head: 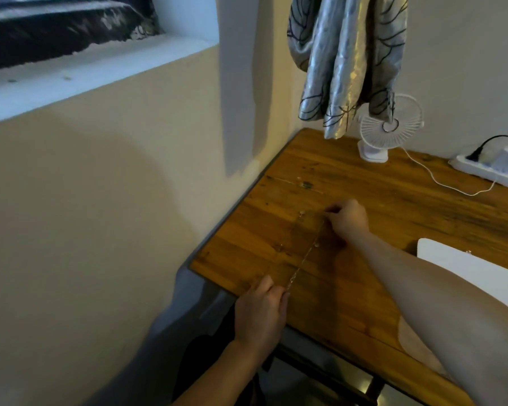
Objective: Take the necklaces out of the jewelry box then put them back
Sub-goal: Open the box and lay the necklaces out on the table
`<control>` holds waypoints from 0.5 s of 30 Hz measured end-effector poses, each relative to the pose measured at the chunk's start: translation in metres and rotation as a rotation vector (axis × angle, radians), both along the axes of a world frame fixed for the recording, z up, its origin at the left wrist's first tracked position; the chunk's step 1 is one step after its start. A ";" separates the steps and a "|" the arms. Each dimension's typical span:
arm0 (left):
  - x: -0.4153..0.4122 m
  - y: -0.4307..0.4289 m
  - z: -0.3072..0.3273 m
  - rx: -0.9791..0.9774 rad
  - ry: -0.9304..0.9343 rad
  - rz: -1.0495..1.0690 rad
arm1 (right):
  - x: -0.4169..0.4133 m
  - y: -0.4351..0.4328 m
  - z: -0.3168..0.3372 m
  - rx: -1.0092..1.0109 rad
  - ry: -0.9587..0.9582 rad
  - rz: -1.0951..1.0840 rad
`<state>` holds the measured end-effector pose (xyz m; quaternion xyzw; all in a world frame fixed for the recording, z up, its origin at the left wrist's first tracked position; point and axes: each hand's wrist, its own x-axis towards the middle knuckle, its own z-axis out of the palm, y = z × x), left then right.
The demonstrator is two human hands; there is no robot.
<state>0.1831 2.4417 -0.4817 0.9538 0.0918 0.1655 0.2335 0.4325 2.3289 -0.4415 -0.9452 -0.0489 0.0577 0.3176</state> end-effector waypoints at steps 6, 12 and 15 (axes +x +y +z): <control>-0.002 0.002 0.008 -0.030 0.050 0.013 | -0.009 -0.026 0.017 0.029 -0.073 0.016; -0.001 -0.031 0.025 -0.031 0.031 -0.071 | -0.061 -0.106 0.062 0.141 -0.221 0.123; 0.006 -0.069 0.038 -0.153 0.011 -0.175 | -0.097 -0.153 0.077 0.102 -0.240 0.155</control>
